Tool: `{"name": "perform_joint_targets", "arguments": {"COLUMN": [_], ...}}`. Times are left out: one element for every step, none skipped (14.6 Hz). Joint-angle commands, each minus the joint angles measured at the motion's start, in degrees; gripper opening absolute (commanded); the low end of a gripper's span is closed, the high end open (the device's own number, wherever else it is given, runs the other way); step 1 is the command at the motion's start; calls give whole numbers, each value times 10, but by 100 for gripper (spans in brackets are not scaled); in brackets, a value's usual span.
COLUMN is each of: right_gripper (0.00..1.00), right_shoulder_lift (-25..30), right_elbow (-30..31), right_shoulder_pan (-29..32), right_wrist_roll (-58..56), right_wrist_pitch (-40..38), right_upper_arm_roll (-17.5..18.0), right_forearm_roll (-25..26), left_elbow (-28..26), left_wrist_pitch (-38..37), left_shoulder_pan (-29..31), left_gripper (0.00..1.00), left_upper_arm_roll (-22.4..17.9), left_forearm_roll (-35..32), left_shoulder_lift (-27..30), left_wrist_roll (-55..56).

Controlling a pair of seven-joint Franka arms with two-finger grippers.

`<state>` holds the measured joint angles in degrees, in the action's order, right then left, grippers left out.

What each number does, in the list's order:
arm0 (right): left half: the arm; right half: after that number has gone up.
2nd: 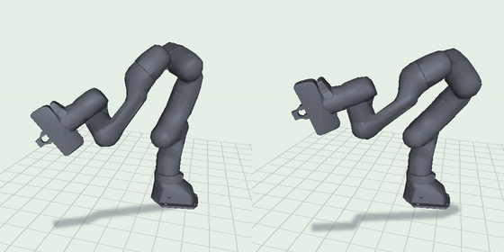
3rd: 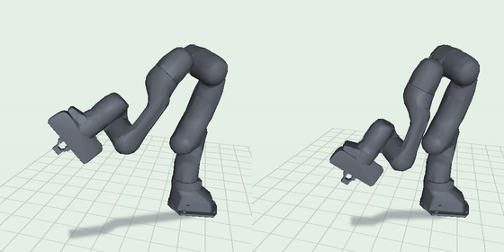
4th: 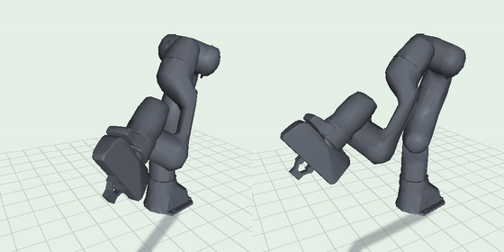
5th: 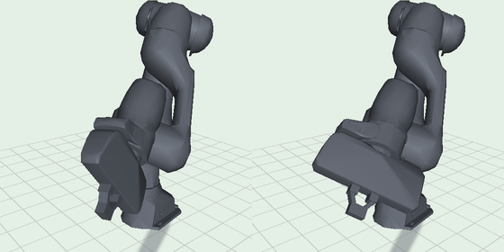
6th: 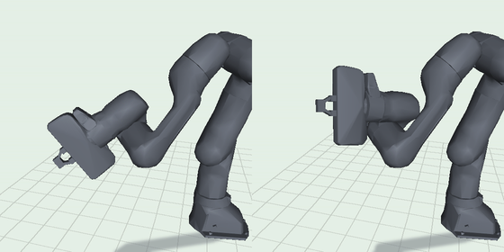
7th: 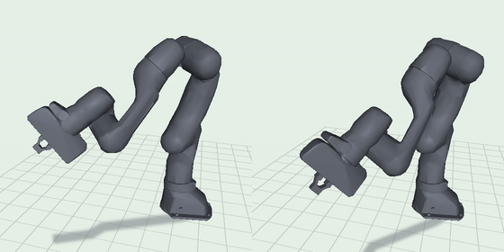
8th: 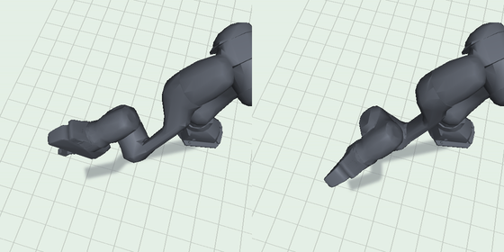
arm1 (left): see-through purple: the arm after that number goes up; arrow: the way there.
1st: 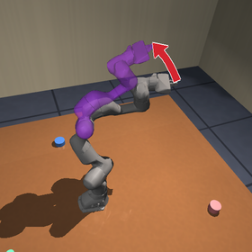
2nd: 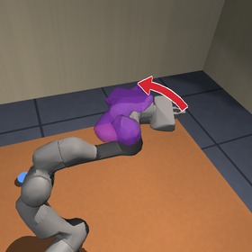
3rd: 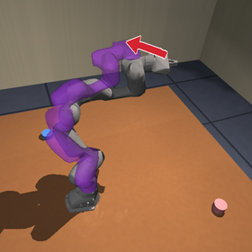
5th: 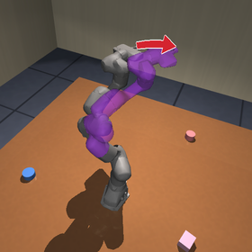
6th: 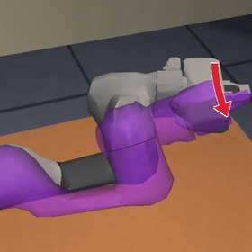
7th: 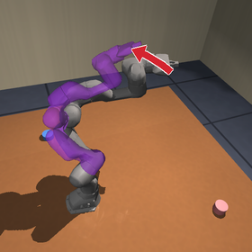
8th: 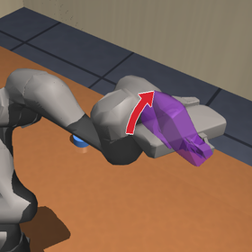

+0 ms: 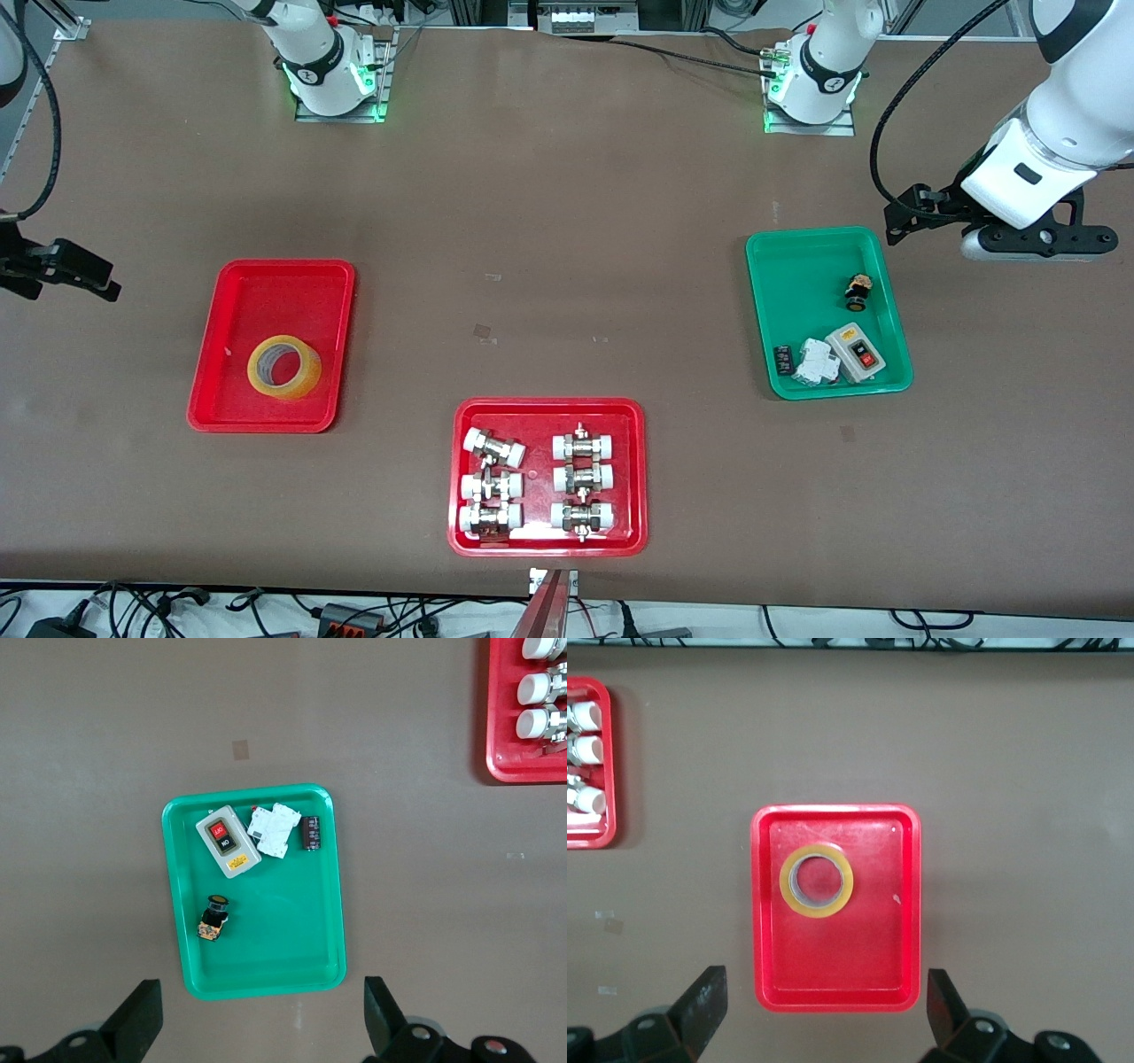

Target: Left arm passes tape to right arm into tray

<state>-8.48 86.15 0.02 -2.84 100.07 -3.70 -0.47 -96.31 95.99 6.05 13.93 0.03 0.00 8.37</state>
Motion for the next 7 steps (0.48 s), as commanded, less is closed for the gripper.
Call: {"name": "perform_joint_targets", "arguments": {"right_gripper": [100, 100, 100, 100, 100, 100, 100], "right_shoulder_lift": [90, 105, 124, 137, 138, 138, 133], "right_elbow": [110, 127, 152, 170, 171, 171, 166], "right_shoulder_pan": [10, 10, 10, 11, 12, 11, 11], "right_wrist_roll": [-2, 3, 6, 6, 6, 6, 5], "right_wrist_pitch": [24, 22, 27, 33, 29, 27, 28], "right_upper_arm_roll": [14, 13, 14, 13, 13, 13, 13], "right_forearm_roll": [11, 11, 11, 11, 10, 10, 9], "left_elbow": [16, 16, 16, 16, 16, 16, 16], "left_wrist_pitch": [-12, -12, -12, -12, -12, -12, -11], "left_shoulder_pan": [2, 2, 2, 2, 2, 2, 2], "left_gripper": [100, 100, 100, 100, 100, 100, 100], "left_upper_arm_roll": [0, 1, 1, 1, 1, 2, 3], "left_forearm_roll": [6, 6, 6, 6, 6, 6, 6], "left_shoulder_lift": [-8, -8, -8, -8, -8, -8, -8], "left_wrist_roll": [-13, -13, -13, -13, -13, -13, -13]}}
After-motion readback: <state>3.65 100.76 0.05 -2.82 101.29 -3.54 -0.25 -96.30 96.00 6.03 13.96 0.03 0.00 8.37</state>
